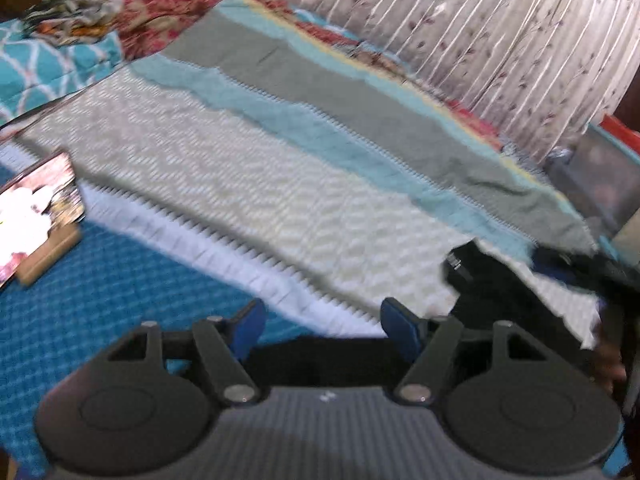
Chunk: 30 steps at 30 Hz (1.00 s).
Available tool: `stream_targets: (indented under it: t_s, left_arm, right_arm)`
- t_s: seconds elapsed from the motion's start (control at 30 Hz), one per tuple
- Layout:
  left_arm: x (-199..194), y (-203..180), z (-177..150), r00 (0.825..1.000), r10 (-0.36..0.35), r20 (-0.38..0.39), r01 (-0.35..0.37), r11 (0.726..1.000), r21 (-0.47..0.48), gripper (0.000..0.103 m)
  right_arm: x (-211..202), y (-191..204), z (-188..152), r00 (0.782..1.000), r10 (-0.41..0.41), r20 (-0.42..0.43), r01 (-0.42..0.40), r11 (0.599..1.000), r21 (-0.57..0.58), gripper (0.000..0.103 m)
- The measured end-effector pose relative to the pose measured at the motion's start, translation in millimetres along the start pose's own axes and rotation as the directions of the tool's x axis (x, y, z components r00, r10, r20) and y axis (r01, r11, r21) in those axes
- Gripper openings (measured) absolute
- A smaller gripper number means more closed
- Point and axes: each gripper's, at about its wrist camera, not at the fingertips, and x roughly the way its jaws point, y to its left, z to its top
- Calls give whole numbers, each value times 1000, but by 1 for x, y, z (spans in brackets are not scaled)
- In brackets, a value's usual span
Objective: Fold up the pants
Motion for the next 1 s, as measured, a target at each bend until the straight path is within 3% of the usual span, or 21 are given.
stream_targets:
  t_s: [0.07,0.1,0.13,0.17,0.2,0.3,0.37,0.4,0.47,0.53,0.6,0.67,0.77,0.83,0.87,0.9,0.97,1.0]
  left_arm:
    - [1,8,-6,1000,15,-19,-15,1000,7,66]
    - [2,9,-10,999,21,-31,-20,1000,15,66]
    - [3,8,-12,999,25,-37,-24,999,28,66]
    - [1,7,-15,999,25,-37,-24,999,41,66]
    - [0,7,-19,999,22,-34,-20,999,50,66]
    - [0,10,-23,999,-2,-43,4,999,54,68]
    - [1,12,-24,999,-16,-43,18,999,52,72]
    - [1,12,-24,999,-20,-40,22,998,52,73]
    - [-1,12,-24,999,-21,-30,22,998,52,74]
    - [-6,13,-24,1000,-19,-11,20,999,47,82]
    - [-12,15,-22,1000,-6,17,5,999,48,90]
    - [-16,21,-17,999,23,45,-25,999,36,93]
    - [-15,33,-11,998,34,59,-34,999,-12,98]
    - [-7,38,-9,999,20,35,-19,1000,-25,98]
    - [-2,38,-9,1000,8,19,-7,1000,-19,98]
    - [3,37,-10,1000,-4,5,4,1000,-9,98]
    - [15,32,-14,999,-25,-29,26,999,24,85]
    - [20,30,-16,999,-12,-44,14,999,46,56]
  right_arm:
    - [37,28,3,996,29,-84,-37,995,-91,84]
    - [58,35,0,988,11,-157,-33,990,-140,76]
    - [70,38,-5,971,5,-238,-44,986,-159,56]
    - [80,39,-11,944,12,-330,-68,985,-161,13]
    - [73,39,-18,922,28,-386,-96,983,-157,15]
    - [14,28,-37,922,115,-369,-190,966,-174,17]
    - [-21,15,-63,899,180,-398,-236,967,-95,21]
    - [-23,9,-71,886,188,-424,-234,970,-59,23]
    - [-41,5,-91,882,146,-448,-190,980,-53,31]
    - [-55,6,-98,904,117,-411,-147,988,-41,43]
    - [-67,9,-88,936,113,-333,-128,991,-23,62]
    - [-70,19,-75,962,93,-257,-111,992,-58,69]
    - [-51,33,-51,978,82,-193,-104,989,-104,70]
    - [-33,37,-39,981,88,-172,-106,990,-95,76]
    - [-23,37,-36,980,93,-178,-110,990,-91,84]
    - [-12,31,-36,976,97,-197,-116,989,-90,90]
    - [25,23,-46,953,91,-289,-119,989,-83,88]
    - [44,19,-57,933,60,-356,-91,993,-72,67]
